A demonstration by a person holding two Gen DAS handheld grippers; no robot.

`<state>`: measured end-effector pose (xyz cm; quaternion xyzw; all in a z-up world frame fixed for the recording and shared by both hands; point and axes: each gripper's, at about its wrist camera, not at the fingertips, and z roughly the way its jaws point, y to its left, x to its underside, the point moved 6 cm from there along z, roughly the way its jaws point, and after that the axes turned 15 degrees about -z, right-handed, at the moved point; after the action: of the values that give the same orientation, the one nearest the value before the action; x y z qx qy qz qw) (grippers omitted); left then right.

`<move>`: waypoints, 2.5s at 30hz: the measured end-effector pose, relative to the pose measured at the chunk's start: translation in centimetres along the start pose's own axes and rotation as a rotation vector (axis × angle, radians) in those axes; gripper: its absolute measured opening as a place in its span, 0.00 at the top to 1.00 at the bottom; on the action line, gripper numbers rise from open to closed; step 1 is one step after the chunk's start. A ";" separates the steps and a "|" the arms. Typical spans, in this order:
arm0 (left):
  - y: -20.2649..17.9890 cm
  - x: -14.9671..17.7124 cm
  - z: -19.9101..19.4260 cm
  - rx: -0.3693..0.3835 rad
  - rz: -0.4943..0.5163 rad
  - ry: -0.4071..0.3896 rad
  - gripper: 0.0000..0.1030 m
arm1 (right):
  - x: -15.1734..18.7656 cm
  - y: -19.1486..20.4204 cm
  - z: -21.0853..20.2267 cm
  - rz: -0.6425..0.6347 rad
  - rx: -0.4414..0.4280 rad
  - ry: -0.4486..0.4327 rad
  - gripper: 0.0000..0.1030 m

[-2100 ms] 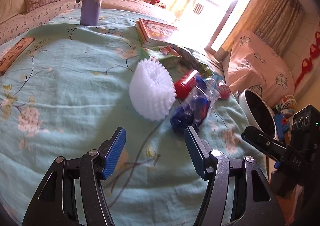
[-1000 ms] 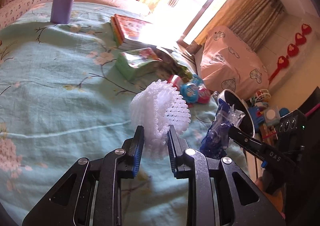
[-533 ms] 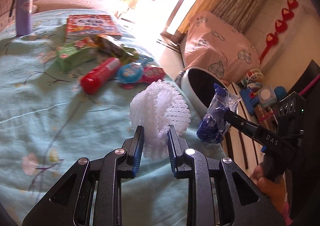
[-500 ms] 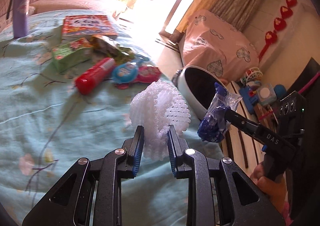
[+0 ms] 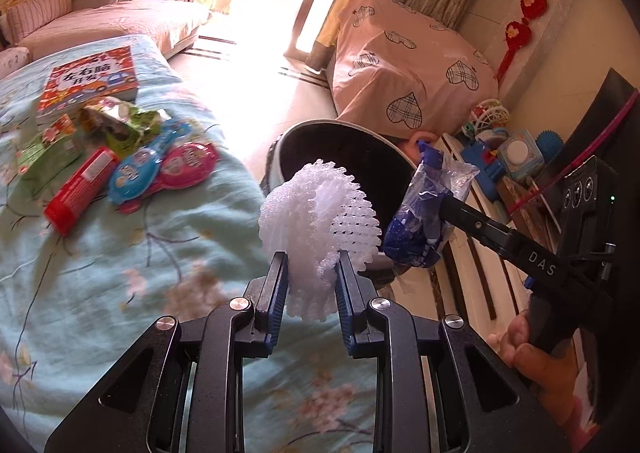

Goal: Collect trash
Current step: 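Carry the foam mesh and plastic bag over the trash bin and open both tools, then grasp the red chip can with the left tool while the right tool grasps the pink bottle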

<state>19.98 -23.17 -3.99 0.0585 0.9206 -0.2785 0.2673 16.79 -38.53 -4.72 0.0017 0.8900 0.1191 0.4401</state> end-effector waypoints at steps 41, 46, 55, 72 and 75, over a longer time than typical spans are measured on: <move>0.0 -1.4 3.3 -0.027 0.023 -0.004 0.43 | -1.1 -3.0 2.7 0.009 0.045 0.050 0.27; 3.6 -0.4 1.0 -0.055 -0.038 -0.025 0.43 | -0.1 -0.3 2.1 0.026 -0.003 0.032 0.24; 10.1 0.9 -2.6 -0.131 -0.126 -0.066 0.43 | 0.9 6.0 2.5 -0.066 -0.045 0.021 0.20; 16.7 -1.0 -5.5 -0.235 -0.154 -0.100 0.43 | -0.3 13.1 7.9 -0.231 -0.141 0.070 0.22; 16.9 -2.3 -5.1 -0.248 -0.134 -0.108 0.43 | -0.9 13.5 9.6 -0.252 -0.129 0.092 0.41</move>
<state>23.90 -6.19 -7.39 -0.0515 0.9341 -0.1824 0.3027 23.56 -23.53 -6.75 -0.1440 0.8929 0.1199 0.4095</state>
